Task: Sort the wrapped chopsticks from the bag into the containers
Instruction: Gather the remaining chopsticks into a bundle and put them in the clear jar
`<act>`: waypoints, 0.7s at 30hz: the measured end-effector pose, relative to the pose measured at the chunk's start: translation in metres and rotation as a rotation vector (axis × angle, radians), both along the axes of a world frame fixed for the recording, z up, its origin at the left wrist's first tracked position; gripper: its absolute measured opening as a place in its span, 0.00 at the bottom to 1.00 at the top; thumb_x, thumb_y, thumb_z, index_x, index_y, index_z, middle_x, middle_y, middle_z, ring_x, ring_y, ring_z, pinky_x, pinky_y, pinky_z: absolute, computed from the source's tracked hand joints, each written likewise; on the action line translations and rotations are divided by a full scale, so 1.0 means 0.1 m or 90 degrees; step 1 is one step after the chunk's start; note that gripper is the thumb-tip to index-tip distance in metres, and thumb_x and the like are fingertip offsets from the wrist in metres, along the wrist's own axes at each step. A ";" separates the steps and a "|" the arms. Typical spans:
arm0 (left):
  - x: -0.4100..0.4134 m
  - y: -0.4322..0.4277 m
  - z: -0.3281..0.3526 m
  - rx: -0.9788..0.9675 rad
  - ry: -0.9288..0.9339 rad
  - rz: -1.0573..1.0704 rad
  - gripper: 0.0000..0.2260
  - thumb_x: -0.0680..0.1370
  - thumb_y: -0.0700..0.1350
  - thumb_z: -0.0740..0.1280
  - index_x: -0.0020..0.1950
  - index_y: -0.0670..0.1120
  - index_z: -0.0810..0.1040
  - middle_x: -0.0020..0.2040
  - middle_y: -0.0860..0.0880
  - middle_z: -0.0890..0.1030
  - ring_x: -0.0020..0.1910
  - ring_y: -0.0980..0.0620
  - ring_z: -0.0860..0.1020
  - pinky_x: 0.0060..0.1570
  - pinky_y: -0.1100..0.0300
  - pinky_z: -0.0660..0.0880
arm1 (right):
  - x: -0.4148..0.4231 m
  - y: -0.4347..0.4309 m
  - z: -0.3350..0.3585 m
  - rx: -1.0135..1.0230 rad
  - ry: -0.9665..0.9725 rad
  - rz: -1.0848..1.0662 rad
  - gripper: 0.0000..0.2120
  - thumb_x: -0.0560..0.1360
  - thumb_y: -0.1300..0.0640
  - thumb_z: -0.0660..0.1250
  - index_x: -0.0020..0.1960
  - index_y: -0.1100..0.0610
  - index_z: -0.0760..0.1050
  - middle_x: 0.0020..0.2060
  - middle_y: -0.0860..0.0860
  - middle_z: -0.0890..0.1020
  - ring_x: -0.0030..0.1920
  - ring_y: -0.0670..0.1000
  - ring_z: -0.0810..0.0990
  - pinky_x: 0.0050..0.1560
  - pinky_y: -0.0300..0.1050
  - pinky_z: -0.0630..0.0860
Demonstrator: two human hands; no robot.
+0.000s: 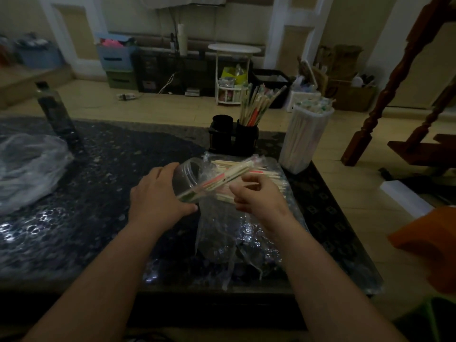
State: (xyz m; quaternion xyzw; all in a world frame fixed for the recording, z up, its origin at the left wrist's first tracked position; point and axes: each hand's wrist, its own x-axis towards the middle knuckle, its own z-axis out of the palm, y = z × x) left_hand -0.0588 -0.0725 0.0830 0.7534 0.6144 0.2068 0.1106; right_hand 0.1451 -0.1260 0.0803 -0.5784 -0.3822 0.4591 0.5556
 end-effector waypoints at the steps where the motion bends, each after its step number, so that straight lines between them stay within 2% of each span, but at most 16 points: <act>1: -0.01 0.00 0.01 -0.007 -0.008 0.009 0.46 0.63 0.61 0.78 0.76 0.54 0.60 0.70 0.49 0.69 0.67 0.44 0.69 0.65 0.44 0.68 | 0.03 -0.03 0.02 -0.016 -0.029 0.014 0.08 0.75 0.62 0.72 0.48 0.58 0.73 0.38 0.54 0.78 0.35 0.50 0.78 0.36 0.44 0.79; 2: -0.02 0.01 0.01 -0.015 -0.018 0.015 0.46 0.63 0.60 0.79 0.76 0.53 0.61 0.70 0.48 0.69 0.67 0.44 0.69 0.65 0.44 0.68 | 0.05 -0.06 0.03 -0.034 -0.060 0.027 0.05 0.76 0.64 0.68 0.45 0.58 0.72 0.36 0.55 0.77 0.32 0.50 0.76 0.32 0.43 0.77; 5: -0.03 0.02 0.01 -0.034 -0.037 0.030 0.46 0.62 0.60 0.79 0.75 0.53 0.61 0.70 0.47 0.69 0.67 0.43 0.69 0.65 0.42 0.69 | 0.10 -0.15 0.01 -0.090 -0.180 0.088 0.08 0.77 0.68 0.61 0.40 0.61 0.72 0.33 0.57 0.78 0.29 0.51 0.78 0.29 0.40 0.76; 10: -0.02 0.01 -0.02 -0.029 -0.036 0.041 0.47 0.61 0.61 0.80 0.75 0.53 0.62 0.69 0.47 0.70 0.66 0.43 0.70 0.64 0.42 0.70 | 0.13 -0.22 -0.13 -0.182 -0.467 0.272 0.08 0.73 0.60 0.68 0.34 0.54 0.76 0.35 0.53 0.84 0.37 0.50 0.82 0.43 0.49 0.81; 14: -0.02 0.01 -0.03 -0.032 -0.034 0.042 0.47 0.61 0.61 0.80 0.75 0.53 0.61 0.69 0.47 0.70 0.66 0.43 0.70 0.64 0.42 0.70 | 0.11 -0.23 -0.13 -0.210 -0.658 0.375 0.08 0.73 0.55 0.67 0.35 0.51 0.74 0.35 0.47 0.78 0.37 0.46 0.76 0.39 0.42 0.73; 16: -0.01 0.01 -0.04 -0.035 -0.030 0.038 0.47 0.62 0.61 0.80 0.75 0.53 0.61 0.69 0.47 0.69 0.67 0.43 0.70 0.64 0.43 0.70 | 0.11 -0.24 -0.16 -0.222 -0.702 0.407 0.07 0.74 0.55 0.67 0.38 0.51 0.75 0.37 0.46 0.78 0.39 0.47 0.75 0.37 0.41 0.70; 17: -0.01 0.01 -0.04 -0.037 -0.029 0.036 0.47 0.62 0.60 0.79 0.75 0.52 0.61 0.70 0.47 0.69 0.67 0.43 0.70 0.64 0.43 0.69 | 0.11 -0.24 -0.18 -0.236 -0.716 0.419 0.05 0.75 0.55 0.66 0.41 0.51 0.78 0.39 0.47 0.79 0.41 0.48 0.76 0.39 0.40 0.70; 19: -0.01 0.01 -0.05 -0.038 -0.030 0.034 0.47 0.62 0.60 0.80 0.75 0.52 0.61 0.69 0.46 0.70 0.67 0.43 0.70 0.64 0.42 0.69 | 0.10 -0.21 -0.24 -0.268 -0.728 0.437 0.10 0.76 0.56 0.64 0.53 0.52 0.82 0.50 0.51 0.83 0.48 0.51 0.79 0.47 0.41 0.74; 21: -0.01 0.02 -0.07 -0.038 -0.030 0.038 0.47 0.62 0.60 0.80 0.75 0.53 0.61 0.69 0.46 0.70 0.67 0.43 0.70 0.64 0.42 0.69 | 0.11 -0.16 -0.33 -0.281 -0.731 0.438 0.16 0.77 0.57 0.62 0.63 0.51 0.79 0.61 0.54 0.80 0.58 0.54 0.79 0.57 0.44 0.75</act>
